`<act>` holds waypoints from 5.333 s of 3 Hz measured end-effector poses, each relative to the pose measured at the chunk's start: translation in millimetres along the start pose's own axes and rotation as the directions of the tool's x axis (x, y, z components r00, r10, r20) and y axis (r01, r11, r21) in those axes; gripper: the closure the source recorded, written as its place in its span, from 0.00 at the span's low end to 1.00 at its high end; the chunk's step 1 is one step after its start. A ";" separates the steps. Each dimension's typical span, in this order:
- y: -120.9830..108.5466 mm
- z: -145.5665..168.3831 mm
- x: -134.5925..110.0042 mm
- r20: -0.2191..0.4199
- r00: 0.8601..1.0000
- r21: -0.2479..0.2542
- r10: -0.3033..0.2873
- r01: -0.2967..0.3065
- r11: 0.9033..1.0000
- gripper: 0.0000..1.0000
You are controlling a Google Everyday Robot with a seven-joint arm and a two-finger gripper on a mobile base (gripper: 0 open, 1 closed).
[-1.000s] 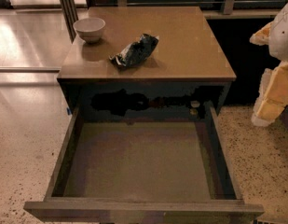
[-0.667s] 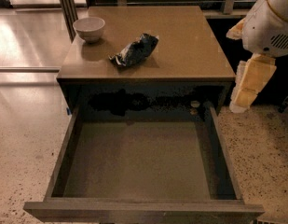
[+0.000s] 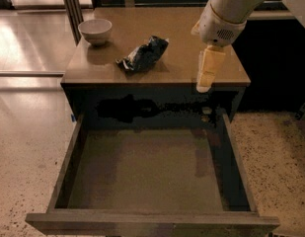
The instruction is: Place blue chip bag into top drawer
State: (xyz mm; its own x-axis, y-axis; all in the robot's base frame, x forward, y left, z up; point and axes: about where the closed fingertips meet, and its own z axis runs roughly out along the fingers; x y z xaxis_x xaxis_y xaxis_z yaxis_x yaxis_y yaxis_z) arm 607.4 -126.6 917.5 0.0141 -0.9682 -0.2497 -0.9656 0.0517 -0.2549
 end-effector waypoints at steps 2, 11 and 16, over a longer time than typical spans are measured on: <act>-34.5 11.9 -16.6 0.018 0.998 0.049 -0.066 0.065 0.997 0.00; -93.9 70.1 -105.9 0.357 0.909 0.036 -0.214 0.216 0.976 1.00; 134.7 65.4 -95.5 0.373 0.925 -0.144 -0.069 0.132 0.981 1.00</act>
Offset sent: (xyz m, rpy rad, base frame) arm 0.1187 0.0536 0.0153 0.0021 -0.2257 0.1843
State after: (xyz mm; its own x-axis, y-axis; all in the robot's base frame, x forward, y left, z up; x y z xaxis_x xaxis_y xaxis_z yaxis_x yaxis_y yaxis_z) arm 492.9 -11.1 845.9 0.1768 -0.8083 -0.5615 -0.9826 -0.1120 -0.1481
